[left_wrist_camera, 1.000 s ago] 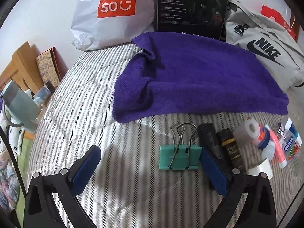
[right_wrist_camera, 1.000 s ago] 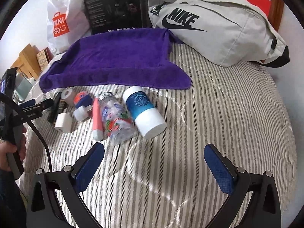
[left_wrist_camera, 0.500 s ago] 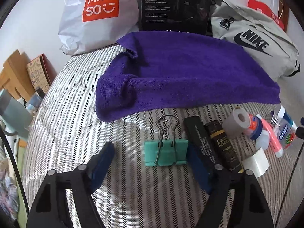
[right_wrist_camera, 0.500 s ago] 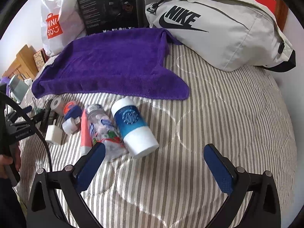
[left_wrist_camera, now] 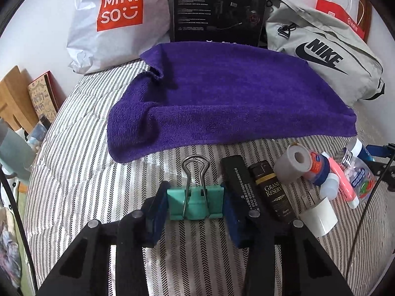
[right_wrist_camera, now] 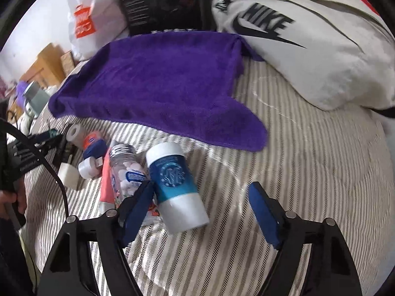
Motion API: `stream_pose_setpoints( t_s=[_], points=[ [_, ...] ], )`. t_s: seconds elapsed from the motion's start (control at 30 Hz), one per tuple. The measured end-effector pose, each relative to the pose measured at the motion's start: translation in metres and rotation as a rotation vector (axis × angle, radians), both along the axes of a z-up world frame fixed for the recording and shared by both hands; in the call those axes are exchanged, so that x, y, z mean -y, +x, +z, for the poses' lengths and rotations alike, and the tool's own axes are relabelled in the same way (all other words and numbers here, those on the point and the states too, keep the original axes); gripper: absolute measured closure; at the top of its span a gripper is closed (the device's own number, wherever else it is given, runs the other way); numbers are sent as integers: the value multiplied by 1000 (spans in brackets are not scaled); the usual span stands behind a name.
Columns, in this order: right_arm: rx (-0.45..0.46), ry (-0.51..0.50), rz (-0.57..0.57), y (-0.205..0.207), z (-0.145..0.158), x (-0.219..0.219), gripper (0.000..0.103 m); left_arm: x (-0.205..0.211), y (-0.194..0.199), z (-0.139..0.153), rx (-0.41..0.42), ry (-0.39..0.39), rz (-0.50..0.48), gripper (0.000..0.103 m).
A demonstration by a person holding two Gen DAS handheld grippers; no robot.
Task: Organize rigid objects
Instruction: 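Close the left tool on the teal clip while the right tool grasps the blue-white cylinder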
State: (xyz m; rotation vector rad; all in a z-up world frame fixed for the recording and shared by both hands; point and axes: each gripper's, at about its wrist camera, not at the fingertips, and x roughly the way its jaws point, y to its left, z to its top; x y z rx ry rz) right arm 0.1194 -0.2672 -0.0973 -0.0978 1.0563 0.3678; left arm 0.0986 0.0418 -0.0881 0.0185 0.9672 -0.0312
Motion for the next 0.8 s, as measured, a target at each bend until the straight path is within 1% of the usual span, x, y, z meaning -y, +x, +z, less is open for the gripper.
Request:
stream_pose_setpoints(
  t_s=[0.07, 0.1, 0.13, 0.17, 0.2, 0.23, 0.3, 0.4, 0.5, 0.6, 0.8],
  points=[
    [-2, -19, 24, 2, -5, -6, 31, -1, 0, 0, -2, -5, 3, 63],
    [-1, -25, 35, 3, -7, -9, 38, -1, 1, 0, -4, -6, 5, 63],
    [5, -31, 52, 4, -9, -13, 42, -1, 1, 0, -5, -5, 6, 63],
    [9, -36, 66, 4, -11, -16, 48, 0, 1, 1, -4, -3, 8, 63],
    [9, -46, 83, 4, -14, -20, 52, 0, 1, 1, -4, -1, 8, 63],
    [32, -59, 92, 3, -15, -23, 53, 0, 2, 1, -5, -4, 8, 63],
    [37, -46, 101, 3, -15, -23, 63, -1, 1, 1, -10, -7, 9, 63],
    [15, -42, 75, 2, -13, -13, 64, 0, 1, 1, -5, -4, 16, 63],
    [19, -38, 53, 0, -14, -6, 64, 1, 1, 0, 16, -6, 30, 63],
    [31, -50, 41, -1, -14, -7, 64, 0, 1, 2, 9, -15, 26, 64],
    [2, -23, 23, -3, -11, -2, 64, -12, -6, 9, 0, -39, 50, 64]
  ],
)
